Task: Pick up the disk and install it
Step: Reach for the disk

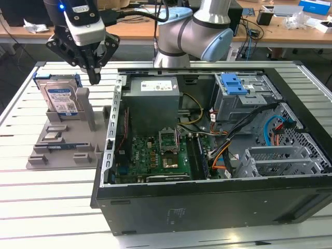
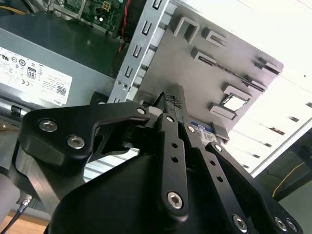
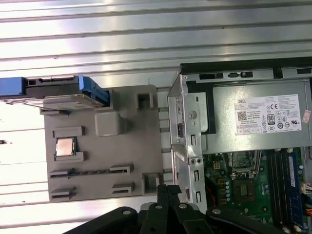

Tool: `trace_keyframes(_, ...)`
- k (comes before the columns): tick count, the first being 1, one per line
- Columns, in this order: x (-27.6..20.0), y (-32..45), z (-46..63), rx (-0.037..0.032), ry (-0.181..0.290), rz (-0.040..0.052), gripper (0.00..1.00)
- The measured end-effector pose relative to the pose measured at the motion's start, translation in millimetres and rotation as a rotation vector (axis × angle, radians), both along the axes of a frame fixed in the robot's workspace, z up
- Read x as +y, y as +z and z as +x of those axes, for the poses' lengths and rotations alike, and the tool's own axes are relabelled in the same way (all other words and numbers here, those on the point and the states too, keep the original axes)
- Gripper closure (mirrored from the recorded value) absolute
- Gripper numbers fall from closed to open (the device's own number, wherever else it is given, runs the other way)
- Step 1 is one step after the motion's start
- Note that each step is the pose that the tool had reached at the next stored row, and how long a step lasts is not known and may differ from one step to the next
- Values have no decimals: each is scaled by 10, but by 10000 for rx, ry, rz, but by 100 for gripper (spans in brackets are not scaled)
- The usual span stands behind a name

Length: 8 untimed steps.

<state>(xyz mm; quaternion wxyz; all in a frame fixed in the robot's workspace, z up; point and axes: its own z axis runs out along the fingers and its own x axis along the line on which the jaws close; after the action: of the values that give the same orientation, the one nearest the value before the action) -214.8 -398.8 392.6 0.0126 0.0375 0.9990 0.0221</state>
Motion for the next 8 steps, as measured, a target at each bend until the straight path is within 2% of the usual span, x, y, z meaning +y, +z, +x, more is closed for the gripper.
trace_keyframes(8, 0, -4, -206, 0, 0, 0, 89)
